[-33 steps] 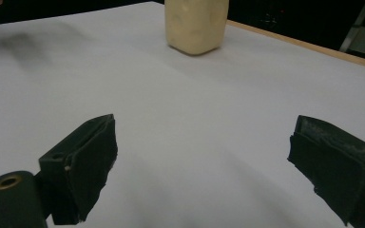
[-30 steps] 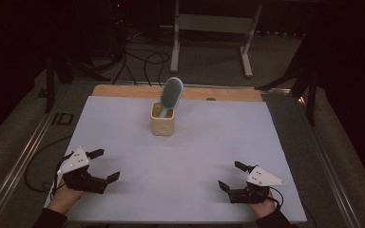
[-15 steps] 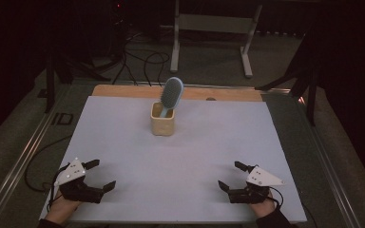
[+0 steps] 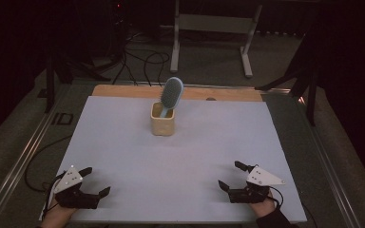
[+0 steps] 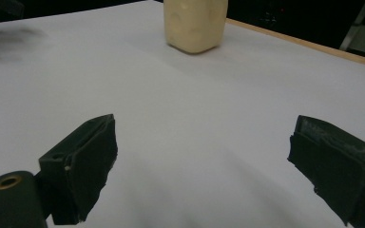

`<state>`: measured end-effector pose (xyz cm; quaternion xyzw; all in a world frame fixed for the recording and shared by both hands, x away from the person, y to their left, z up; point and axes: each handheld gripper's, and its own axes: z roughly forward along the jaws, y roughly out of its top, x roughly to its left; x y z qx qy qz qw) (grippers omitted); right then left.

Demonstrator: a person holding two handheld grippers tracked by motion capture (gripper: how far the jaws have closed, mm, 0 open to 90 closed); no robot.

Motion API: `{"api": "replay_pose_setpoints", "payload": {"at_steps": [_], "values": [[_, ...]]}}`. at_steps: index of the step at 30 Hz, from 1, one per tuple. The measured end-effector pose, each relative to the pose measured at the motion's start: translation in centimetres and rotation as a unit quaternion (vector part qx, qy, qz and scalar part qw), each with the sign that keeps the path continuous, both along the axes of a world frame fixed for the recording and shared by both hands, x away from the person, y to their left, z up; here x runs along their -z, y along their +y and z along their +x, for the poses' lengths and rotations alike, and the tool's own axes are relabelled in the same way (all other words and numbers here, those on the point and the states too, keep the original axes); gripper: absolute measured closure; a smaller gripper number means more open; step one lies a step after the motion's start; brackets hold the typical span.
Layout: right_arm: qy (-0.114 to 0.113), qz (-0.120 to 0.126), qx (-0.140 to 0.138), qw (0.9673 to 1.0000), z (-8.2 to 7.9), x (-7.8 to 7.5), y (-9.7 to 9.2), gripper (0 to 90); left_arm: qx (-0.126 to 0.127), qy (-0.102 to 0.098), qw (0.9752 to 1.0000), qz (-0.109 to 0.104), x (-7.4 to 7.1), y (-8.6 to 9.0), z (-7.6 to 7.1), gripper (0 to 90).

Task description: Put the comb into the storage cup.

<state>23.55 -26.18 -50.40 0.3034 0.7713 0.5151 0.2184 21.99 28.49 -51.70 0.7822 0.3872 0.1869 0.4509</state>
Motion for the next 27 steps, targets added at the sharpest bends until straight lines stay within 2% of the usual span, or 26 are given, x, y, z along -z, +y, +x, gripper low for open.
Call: {"api": "replay_pose_setpoints", "payload": {"at_steps": [4,9,17,27], "values": [[0.0,-0.002,-0.003,1.0,0.07,0.03,0.08,8.7,-0.024,-0.011,0.9997,-0.003,0.0,0.18,0.21,0.0],[-0.001,-0.004,-0.006,1.0,0.12,0.07,0.24,8.7,-0.015,-0.016,0.9998,-0.001,-0.07,-0.1,0.03,0.0],[-0.001,-0.005,-0.011,0.9999,0.28,0.12,0.44,8.7,-0.015,-0.018,0.9997,0.002,-0.09,-0.11,-0.08,0.0],[0.002,-0.008,-0.01,0.9999,0.34,0.19,0.53,8.7,-0.008,-0.017,0.9998,-0.011,-0.28,-0.23,-0.15,0.0]]}}
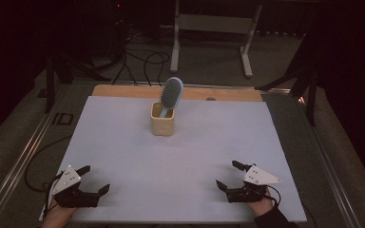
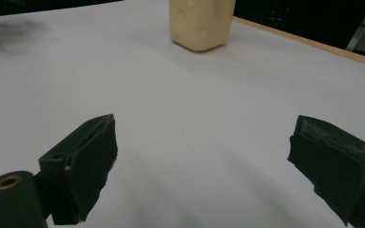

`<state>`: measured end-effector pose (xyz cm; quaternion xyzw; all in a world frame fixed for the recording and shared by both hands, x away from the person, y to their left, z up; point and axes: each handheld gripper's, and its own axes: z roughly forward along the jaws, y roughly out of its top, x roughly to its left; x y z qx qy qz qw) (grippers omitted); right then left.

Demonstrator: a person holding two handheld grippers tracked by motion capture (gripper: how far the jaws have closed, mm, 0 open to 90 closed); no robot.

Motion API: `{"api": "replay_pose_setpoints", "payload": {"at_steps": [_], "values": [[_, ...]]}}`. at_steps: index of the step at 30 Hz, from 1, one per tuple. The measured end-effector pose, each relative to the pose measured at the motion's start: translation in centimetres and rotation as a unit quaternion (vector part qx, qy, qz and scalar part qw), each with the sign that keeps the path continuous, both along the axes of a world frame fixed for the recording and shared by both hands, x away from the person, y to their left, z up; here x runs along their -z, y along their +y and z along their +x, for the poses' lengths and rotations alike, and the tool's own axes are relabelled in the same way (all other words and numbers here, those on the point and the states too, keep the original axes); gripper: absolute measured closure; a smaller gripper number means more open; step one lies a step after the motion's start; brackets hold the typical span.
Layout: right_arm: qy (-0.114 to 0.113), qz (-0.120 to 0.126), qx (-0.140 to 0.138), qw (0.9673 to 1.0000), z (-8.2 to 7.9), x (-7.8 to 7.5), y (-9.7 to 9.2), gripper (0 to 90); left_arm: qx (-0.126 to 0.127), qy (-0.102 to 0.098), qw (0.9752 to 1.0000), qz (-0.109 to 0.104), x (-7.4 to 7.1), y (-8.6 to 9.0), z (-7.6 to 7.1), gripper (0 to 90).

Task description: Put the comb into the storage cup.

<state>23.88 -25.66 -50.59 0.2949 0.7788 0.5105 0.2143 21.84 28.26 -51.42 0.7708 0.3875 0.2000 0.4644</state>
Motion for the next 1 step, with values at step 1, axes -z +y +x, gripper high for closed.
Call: {"api": "replay_pose_setpoints", "payload": {"at_steps": [1], "values": [[-0.001,0.0,0.0,1.0,-0.02,-0.01,0.03,8.7,0.002,-0.001,1.0,-0.001,-0.05,-0.04,0.0,0.0]]}}
